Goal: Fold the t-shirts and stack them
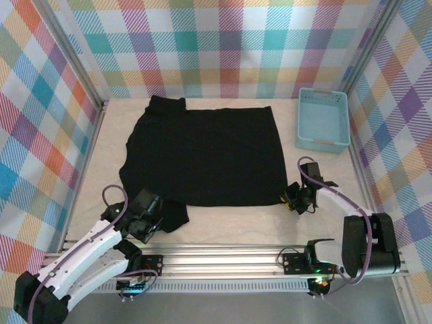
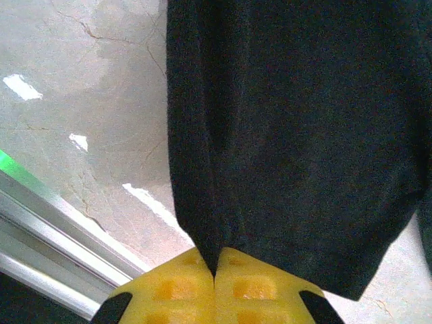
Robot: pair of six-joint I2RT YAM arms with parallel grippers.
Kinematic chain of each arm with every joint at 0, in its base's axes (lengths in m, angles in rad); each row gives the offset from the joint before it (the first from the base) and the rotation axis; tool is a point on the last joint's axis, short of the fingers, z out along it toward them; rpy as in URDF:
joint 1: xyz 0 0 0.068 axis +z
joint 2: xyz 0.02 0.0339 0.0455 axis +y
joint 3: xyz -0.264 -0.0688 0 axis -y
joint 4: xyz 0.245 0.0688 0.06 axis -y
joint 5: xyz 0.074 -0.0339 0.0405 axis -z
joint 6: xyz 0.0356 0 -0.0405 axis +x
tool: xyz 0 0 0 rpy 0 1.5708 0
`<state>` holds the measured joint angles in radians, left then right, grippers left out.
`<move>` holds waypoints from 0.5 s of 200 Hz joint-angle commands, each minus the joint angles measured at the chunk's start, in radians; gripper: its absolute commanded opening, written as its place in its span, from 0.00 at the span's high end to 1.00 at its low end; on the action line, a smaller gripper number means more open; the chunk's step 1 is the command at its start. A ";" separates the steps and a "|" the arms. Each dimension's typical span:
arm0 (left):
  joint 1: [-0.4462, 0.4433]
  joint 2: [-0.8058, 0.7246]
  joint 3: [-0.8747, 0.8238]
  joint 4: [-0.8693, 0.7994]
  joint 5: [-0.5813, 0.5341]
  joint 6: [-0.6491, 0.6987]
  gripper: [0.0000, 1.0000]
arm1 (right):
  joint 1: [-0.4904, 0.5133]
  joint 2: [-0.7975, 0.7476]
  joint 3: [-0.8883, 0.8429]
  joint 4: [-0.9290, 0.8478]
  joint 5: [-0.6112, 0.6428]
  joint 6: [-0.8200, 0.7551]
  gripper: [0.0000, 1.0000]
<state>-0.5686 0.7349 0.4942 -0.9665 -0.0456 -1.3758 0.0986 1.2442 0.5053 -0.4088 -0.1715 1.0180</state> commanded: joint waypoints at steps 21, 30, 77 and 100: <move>-0.010 -0.022 0.023 -0.026 0.025 0.001 1.00 | -0.004 -0.085 -0.017 -0.061 0.015 0.014 0.72; -0.010 -0.025 0.026 -0.026 0.028 -0.002 1.00 | -0.004 -0.092 -0.022 -0.063 0.014 0.017 0.71; -0.010 -0.035 0.017 -0.013 0.031 -0.010 1.00 | -0.004 -0.028 -0.034 -0.002 0.015 0.017 0.72; -0.010 -0.034 0.029 -0.019 0.029 -0.007 1.00 | -0.004 0.003 -0.025 0.025 0.015 0.020 0.73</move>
<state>-0.5686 0.7094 0.4946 -0.9657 -0.0231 -1.3762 0.0982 1.2144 0.4816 -0.4267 -0.1654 1.0256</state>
